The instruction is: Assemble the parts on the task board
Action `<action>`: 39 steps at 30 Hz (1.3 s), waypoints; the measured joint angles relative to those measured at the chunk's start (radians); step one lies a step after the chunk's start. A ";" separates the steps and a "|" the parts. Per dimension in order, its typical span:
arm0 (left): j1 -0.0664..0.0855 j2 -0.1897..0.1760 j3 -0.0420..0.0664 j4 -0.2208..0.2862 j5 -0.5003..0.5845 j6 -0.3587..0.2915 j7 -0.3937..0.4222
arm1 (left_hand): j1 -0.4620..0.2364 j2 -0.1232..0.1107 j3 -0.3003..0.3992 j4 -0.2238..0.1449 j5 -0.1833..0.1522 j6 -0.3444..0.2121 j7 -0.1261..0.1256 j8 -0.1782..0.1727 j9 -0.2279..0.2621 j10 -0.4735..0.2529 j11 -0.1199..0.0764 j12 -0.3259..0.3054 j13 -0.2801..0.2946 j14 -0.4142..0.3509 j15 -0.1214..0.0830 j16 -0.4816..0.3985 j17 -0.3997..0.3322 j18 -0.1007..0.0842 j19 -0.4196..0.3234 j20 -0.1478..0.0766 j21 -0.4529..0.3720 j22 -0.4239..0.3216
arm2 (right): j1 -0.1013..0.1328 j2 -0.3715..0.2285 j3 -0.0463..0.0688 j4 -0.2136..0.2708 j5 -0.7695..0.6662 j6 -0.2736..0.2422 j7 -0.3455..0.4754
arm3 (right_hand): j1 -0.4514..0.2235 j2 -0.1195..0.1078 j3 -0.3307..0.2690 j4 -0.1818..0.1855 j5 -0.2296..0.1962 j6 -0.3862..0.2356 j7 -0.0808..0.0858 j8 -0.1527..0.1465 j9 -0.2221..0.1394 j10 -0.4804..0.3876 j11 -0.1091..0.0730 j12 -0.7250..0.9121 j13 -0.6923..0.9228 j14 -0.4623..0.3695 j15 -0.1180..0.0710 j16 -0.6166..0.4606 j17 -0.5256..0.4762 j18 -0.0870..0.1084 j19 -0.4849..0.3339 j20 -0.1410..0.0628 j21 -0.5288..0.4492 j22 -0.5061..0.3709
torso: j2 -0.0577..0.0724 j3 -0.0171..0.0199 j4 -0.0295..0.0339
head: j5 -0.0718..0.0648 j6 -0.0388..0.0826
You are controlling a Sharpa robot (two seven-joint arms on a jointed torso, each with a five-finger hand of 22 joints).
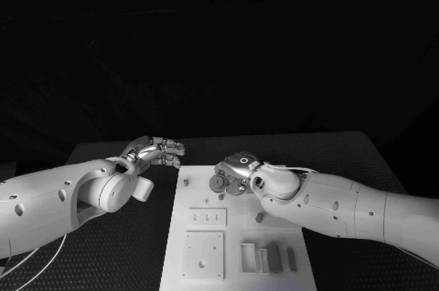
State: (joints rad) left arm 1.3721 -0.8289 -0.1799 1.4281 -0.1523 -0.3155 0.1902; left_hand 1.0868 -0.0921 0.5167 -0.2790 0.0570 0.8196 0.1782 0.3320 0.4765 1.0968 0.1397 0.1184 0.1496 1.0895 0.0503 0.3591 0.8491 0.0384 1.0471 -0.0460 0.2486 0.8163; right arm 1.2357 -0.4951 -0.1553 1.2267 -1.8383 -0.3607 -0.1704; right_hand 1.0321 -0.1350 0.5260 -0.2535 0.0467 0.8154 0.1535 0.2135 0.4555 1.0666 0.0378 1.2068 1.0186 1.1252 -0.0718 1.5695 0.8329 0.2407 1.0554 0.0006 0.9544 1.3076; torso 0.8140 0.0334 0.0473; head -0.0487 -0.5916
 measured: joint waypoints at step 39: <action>0.000 -0.001 0.000 -0.002 0.000 0.000 0.000 | 0.000 0.000 0.000 0.000 0.000 0.000 0.000 0.000 0.000 0.000 0.000 -0.004 0.000 0.000 0.000 -0.004 0.004 -0.008 0.000 0.000 0.000 0.001 | 0.013 -0.030 0.010 0.001 0.153 0.071 0.054 | 0.036 0.159 0.292 0.004 0.000 0.012 -0.034 0.024 0.003 -0.012 -0.023 0.012 -0.004 -0.014 -0.016 0.006 0.001 0.013 -0.007 0.011 0.003 0.000 | 0.000 -0.0012 0.0034 | -0.008 0.001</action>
State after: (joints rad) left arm 1.3721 -0.8295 -0.1799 1.4259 -0.1524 -0.3155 0.1902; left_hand 1.0868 -0.0921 0.5167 -0.2791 0.0570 0.8196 0.1782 0.3320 0.4764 1.0968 0.1398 0.1149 0.1496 1.0895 0.0503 0.3553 0.8527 0.0302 1.0470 -0.0460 0.2486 0.8178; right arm 1.2482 -0.5252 -0.1449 1.2276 -1.6852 -0.2898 -0.1164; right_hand 1.0677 0.0242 0.8181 -0.2496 0.0466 0.8279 0.1192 0.2378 0.4587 1.0551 0.0147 1.2185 1.0146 1.1111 -0.0876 1.5750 0.8341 0.2536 1.0483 0.0112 0.9569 1.3076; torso 0.8143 0.0321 0.0506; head -0.0563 -0.5910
